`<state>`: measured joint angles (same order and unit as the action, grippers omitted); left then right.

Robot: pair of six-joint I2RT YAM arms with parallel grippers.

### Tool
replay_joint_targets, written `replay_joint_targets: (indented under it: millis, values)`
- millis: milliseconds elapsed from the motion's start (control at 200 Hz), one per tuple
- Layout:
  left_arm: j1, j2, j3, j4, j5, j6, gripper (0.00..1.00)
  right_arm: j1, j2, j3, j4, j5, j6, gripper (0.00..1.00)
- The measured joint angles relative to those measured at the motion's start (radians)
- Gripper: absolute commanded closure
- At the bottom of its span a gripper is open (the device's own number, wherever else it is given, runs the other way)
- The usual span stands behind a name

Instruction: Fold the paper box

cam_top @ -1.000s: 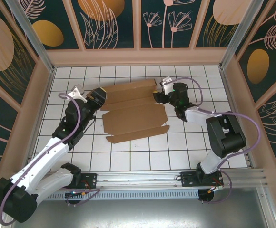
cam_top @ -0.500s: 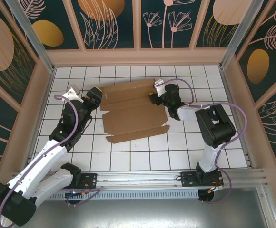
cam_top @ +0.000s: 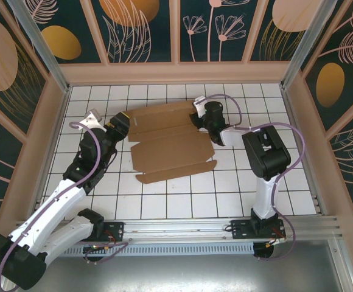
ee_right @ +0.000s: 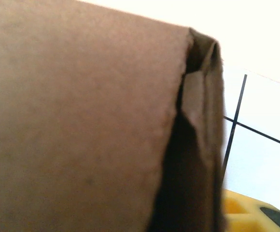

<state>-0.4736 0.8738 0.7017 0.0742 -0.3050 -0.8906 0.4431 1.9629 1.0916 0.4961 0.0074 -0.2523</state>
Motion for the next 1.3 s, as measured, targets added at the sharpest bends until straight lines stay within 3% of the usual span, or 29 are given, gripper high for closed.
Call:
replay_joint_targets:
  millis: [235, 400, 606, 746, 1041, 1301]
  values:
    - [0.0, 0.0, 0.0, 0.0, -0.012, 0.0, 0.36, 0.0, 0.002, 0.002, -0.002, 0.004, 0.024, 0.71]
    - [0.0, 0.0, 0.0, -0.001, -0.023, -0.001, 0.35, 0.01, 0.002, -0.006, 0.004, 0.074, 0.06, 1.0]
    - [0.0, 0.0, 0.0, -0.001, -0.048, -0.013, 0.34, 0.067, 0.022, -0.012, 0.051, 0.254, 0.079, 1.0]
    - [0.0, 0.0, 0.0, -0.002, -0.058, -0.011, 0.34, 0.091, 0.026, -0.019, 0.071, 0.292, 0.102, 0.99]
    - [0.0, -0.026, -0.005, -0.023, -0.084, 0.028, 0.33, 0.029, -0.042, -0.109, 0.095, 0.156, 0.105, 0.95]
    - [0.03, 0.163, 0.138, -0.16, 0.143, 0.076, 0.22, 0.008, -0.095, -0.155, 0.066, 0.065, 0.101, 0.95]
